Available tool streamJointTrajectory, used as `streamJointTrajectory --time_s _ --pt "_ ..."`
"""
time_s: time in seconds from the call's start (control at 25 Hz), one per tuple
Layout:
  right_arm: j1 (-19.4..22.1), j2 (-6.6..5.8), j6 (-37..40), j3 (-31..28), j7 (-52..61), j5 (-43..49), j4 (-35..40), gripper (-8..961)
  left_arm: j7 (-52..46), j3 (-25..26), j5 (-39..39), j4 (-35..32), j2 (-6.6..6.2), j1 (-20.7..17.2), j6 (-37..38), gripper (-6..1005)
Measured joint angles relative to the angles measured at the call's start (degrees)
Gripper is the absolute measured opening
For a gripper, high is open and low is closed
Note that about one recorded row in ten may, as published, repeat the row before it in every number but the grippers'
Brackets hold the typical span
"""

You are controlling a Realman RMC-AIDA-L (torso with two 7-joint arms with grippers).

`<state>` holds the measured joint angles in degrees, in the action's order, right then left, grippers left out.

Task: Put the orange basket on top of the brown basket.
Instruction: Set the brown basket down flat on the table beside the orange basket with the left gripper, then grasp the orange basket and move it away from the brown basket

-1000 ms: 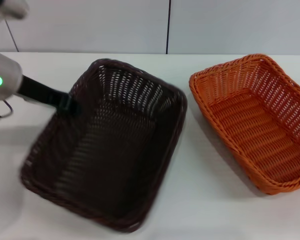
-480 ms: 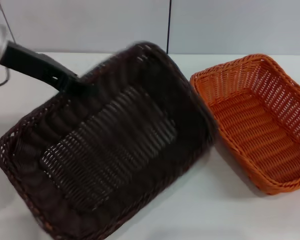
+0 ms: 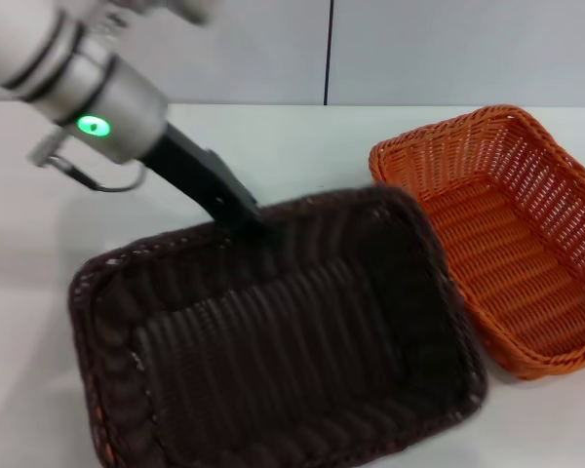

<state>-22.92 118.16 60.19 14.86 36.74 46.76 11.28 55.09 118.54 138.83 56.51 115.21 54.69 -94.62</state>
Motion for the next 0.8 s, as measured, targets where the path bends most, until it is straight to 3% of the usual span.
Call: streamJointTrajectory --time_s 0.24,0.44,0.6,0.68,0.76,0.8 --pt "0.1 0.04 -0.1 0.1 0.0 0.0 -0.1 728 4.4 -3.0 2.2 -2.8 2.93 2.8 4.6 209" --pt "0.2 0.05 -0.4 0.1 0.0 0.3 -0.1 727 4.0 -10.7 0.8 -1.6 3.17 2.3 9.6 196" --pt "0.4 0.05 -0.4 0.1 0.0 0.3 -0.2 727 3.1 -12.9 0.4 1.9 3.19 0.2 12.8 181" --pt "0.6 0.10 -0.4 0.1 0.0 0.2 -0.2 727 3.1 -12.9 0.4 1.9 3.19 0.2 12.8 251" --pt "1.0 0.14 -0.2 0.1 0.2 0.2 -0.2 727 3.4 -12.4 -3.6 8.8 2.87 -4.8 15.5 321" --pt "1.2 0.16 0.0 0.1 0.4 0.2 -0.2 727 3.4 -12.4 -3.6 8.8 2.87 -4.8 15.5 356"
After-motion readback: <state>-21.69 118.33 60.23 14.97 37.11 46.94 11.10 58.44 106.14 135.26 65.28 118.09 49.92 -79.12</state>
